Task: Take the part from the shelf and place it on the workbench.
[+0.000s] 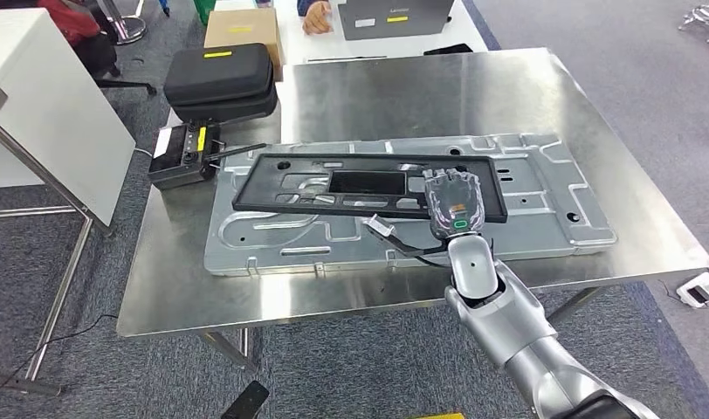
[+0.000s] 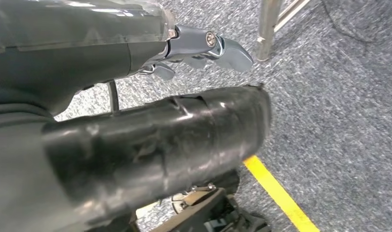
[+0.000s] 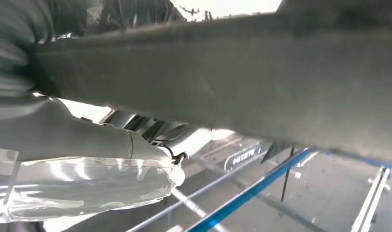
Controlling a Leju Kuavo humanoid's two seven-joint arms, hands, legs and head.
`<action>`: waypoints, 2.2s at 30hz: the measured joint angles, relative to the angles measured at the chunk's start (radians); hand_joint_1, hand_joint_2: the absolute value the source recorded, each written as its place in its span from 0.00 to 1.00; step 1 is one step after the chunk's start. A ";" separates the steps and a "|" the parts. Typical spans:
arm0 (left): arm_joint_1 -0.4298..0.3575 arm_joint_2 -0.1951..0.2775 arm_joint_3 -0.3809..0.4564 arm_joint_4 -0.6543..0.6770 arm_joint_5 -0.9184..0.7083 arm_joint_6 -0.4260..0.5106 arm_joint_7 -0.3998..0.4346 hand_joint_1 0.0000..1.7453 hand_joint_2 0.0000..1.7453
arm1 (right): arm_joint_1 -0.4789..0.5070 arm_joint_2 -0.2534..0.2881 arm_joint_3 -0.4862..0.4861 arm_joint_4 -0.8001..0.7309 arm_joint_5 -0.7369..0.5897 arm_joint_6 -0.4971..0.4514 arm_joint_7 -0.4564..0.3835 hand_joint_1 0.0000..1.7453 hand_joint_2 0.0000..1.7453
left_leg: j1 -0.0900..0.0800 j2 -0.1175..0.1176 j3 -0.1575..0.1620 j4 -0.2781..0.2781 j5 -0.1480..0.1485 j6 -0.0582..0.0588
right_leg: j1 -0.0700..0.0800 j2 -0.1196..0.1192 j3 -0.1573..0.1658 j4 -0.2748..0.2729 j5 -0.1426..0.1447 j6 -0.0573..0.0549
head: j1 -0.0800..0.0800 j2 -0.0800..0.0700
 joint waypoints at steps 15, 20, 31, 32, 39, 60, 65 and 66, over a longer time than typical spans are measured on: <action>-0.001 -0.003 -0.007 0.000 0.002 -0.001 0.006 0.00 0.00 | 0.032 0.066 0.000 0.109 -0.001 -0.033 0.010 0.00 0.00 | -0.006 0.000 0.009 -0.001 -0.005 0.012 | 0.008 -0.003 -0.007 0.006 0.000 -0.004 | 0.000 0.000; 0.001 -0.003 -0.007 0.000 0.012 0.001 0.005 0.00 0.00 | 0.038 0.066 0.000 0.106 -0.001 -0.042 0.012 0.00 0.00 | -0.004 0.002 -0.036 0.114 -0.081 -0.011 | -0.005 -0.004 0.005 -0.011 0.008 -0.026 | -0.002 0.000; 0.021 0.005 -0.005 0.000 0.070 0.014 -0.011 0.00 0.00 | 0.104 -0.076 0.000 -0.130 -0.022 0.130 -0.051 0.00 0.00 | -0.002 0.000 0.021 -0.004 -0.012 0.005 | -0.001 -0.001 0.006 -0.006 0.004 0.005 | -0.002 0.000; 0.024 0.006 -0.004 0.000 0.076 0.018 -0.012 0.00 0.00 | 0.116 -0.101 -0.002 -0.166 -0.032 0.139 -0.056 0.00 0.00 | -0.001 0.000 0.023 -0.008 -0.009 0.011 | -0.003 -0.001 0.005 -0.003 0.000 0.011 | -0.002 0.000; 0.043 0.011 0.009 0.000 0.106 0.051 -0.015 0.00 0.00 | 0.255 -0.267 -0.056 -0.423 -0.098 0.146 -0.064 0.00 0.00 | -0.004 -0.001 0.026 -0.013 -0.007 0.038 | -0.006 -0.002 -0.125 0.275 -0.124 0.029 | -0.001 0.000; 0.070 0.012 0.057 0.000 0.149 0.181 -0.001 0.00 0.00 | 0.774 -0.046 -0.440 -0.985 -0.847 -0.267 -0.534 0.00 0.00 | -0.002 0.001 0.058 -0.006 -0.047 -0.001 | 0.001 -0.009 0.028 -0.003 -0.016 -0.008 | -0.002 0.000; 0.072 0.012 0.070 0.000 0.159 0.190 -0.001 0.00 0.00 | 0.805 -0.011 -0.467 -1.026 -0.900 -0.267 -0.573 0.00 0.00 | 0.002 0.005 0.060 -0.024 -0.025 0.030 | -0.005 -0.007 0.000 0.066 -0.067 0.018 | -0.002 0.000; 0.072 0.012 0.071 0.000 0.159 0.192 0.000 0.00 0.00 | 0.809 -0.009 -0.469 -1.030 -0.905 -0.267 -0.577 0.00 0.00 | 0.001 0.006 0.058 -0.024 -0.023 0.033 | -0.005 -0.007 -0.025 0.125 -0.103 0.020 | -0.001 0.000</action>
